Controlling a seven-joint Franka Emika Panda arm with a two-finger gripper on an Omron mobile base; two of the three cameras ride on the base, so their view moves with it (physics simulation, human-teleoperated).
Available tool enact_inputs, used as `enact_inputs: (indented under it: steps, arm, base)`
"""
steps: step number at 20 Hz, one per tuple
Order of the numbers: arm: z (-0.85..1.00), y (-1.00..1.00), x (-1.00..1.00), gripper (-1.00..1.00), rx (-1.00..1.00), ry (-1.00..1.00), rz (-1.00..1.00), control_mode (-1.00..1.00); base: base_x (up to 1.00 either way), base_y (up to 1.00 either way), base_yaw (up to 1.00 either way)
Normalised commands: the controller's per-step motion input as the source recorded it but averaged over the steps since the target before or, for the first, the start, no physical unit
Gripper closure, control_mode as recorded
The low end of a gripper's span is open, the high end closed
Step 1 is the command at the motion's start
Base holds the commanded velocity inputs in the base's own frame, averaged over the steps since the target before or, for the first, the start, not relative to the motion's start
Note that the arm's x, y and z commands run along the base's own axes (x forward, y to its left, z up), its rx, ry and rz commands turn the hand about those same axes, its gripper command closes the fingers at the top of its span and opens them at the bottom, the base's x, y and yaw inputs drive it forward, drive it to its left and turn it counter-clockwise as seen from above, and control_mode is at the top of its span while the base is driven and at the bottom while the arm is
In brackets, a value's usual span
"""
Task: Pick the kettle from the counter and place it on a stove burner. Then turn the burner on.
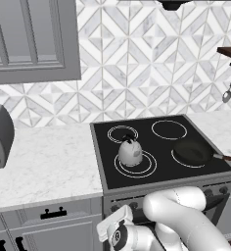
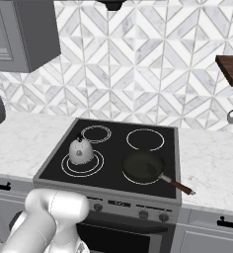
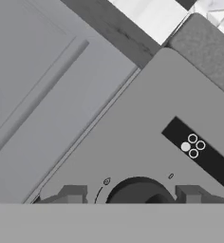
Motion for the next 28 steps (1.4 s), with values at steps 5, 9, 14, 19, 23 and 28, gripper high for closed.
enact_inputs:
  steps: [5,9,14,19,23,28]
  arm:
    - [0.0,0.07,0.02,1.0,-0.2,0.42,0.22,-1.0]
    - [0.0,0.3,0.0,1.0,-0.21,0.45,0.29,-1.0]
    - [0.0,0.4,0.0,1.0,-0.25,0.44,0.35,-1.0]
    - [0.02,0.45,0.0,1.0,-0.29,0.43,0.4,-1.0]
    - [0.06,0.46,0.0,1.0,-0.31,0.44,0.42,-1.0]
    - [0.11,0.46,0.0,1.0,-0.32,0.46,0.41,-1.0]
  base:
    - [0.0,0.0,0.0]
    - [0.0,0.0,0.0]
    - [0.0,0.0,0.0]
    - [0.0,0.0,0.0]
    - [0.0,0.0,0.0]
    - [0.0,0.0,0.0]
